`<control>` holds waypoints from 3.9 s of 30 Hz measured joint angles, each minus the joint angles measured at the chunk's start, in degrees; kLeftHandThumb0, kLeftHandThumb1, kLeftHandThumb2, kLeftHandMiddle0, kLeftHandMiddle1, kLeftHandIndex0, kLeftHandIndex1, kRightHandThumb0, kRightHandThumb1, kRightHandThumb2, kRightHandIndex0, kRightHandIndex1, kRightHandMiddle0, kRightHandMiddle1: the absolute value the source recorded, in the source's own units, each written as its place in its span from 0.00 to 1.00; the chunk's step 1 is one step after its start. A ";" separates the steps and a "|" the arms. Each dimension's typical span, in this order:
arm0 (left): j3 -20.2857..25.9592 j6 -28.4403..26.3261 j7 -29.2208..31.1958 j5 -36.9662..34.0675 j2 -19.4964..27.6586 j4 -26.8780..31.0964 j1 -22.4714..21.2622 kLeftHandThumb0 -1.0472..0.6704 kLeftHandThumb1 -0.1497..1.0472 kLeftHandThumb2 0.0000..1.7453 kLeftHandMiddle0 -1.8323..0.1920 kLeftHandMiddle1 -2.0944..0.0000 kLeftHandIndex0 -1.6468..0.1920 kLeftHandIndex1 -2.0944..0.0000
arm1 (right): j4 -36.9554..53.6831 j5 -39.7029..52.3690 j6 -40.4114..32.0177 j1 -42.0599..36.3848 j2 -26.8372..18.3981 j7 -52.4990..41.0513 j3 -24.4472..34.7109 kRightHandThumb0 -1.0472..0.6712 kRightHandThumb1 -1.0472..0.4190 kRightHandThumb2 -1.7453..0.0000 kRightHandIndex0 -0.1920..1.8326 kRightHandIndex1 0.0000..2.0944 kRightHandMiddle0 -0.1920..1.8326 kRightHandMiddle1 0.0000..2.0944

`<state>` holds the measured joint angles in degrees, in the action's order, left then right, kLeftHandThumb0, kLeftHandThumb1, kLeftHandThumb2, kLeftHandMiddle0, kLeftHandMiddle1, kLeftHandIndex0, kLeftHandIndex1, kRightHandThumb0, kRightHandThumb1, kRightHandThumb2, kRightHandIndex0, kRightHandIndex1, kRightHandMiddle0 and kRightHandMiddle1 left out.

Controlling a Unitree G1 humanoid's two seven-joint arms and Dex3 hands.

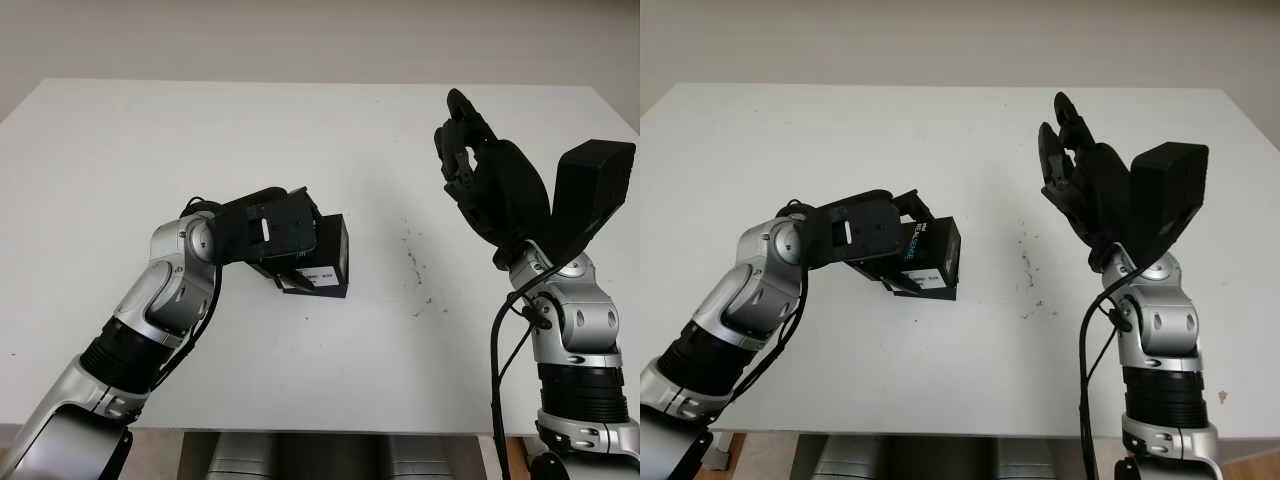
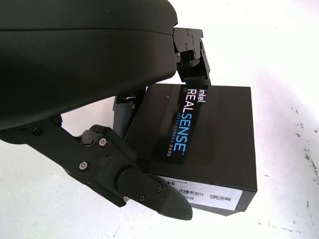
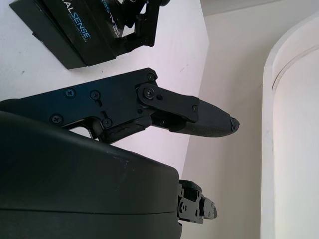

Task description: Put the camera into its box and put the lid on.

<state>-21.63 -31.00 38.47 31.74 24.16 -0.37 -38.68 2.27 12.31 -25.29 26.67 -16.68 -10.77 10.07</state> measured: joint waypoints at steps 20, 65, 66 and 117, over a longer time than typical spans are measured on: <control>-0.43 -3.13 1.96 -0.58 -0.61 0.42 -1.90 0.43 1.00 0.14 0.71 0.11 0.75 0.06 | -1.91 0.29 1.74 0.00 0.75 -2.05 -0.32 0.24 0.00 0.62 0.01 0.02 0.01 0.01; -5.63 -6.62 5.04 3.30 -2.33 -4.06 -7.74 0.44 1.00 0.13 0.72 0.20 0.74 0.17 | -3.52 -0.11 2.94 0.01 0.97 -1.96 -1.13 0.23 0.00 0.62 0.01 0.03 0.01 0.03; -5.82 -7.34 5.22 3.49 -2.49 -4.02 -7.89 0.43 1.00 0.12 0.71 0.19 0.74 0.17 | -3.52 -0.10 2.97 0.01 1.02 -1.89 -1.13 0.24 0.00 0.62 0.01 0.03 0.01 0.03; -15.46 -3.96 19.16 11.04 4.01 5.11 -8.41 0.20 1.00 0.35 0.99 0.89 1.00 0.98 | -4.38 -0.71 6.08 -0.79 2.81 -1.17 -1.38 0.24 0.00 0.62 0.01 0.02 0.02 0.03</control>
<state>-37.08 -34.96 57.63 42.78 28.16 4.74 -47.10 -2.11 11.60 -19.21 25.88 -13.87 -11.94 8.70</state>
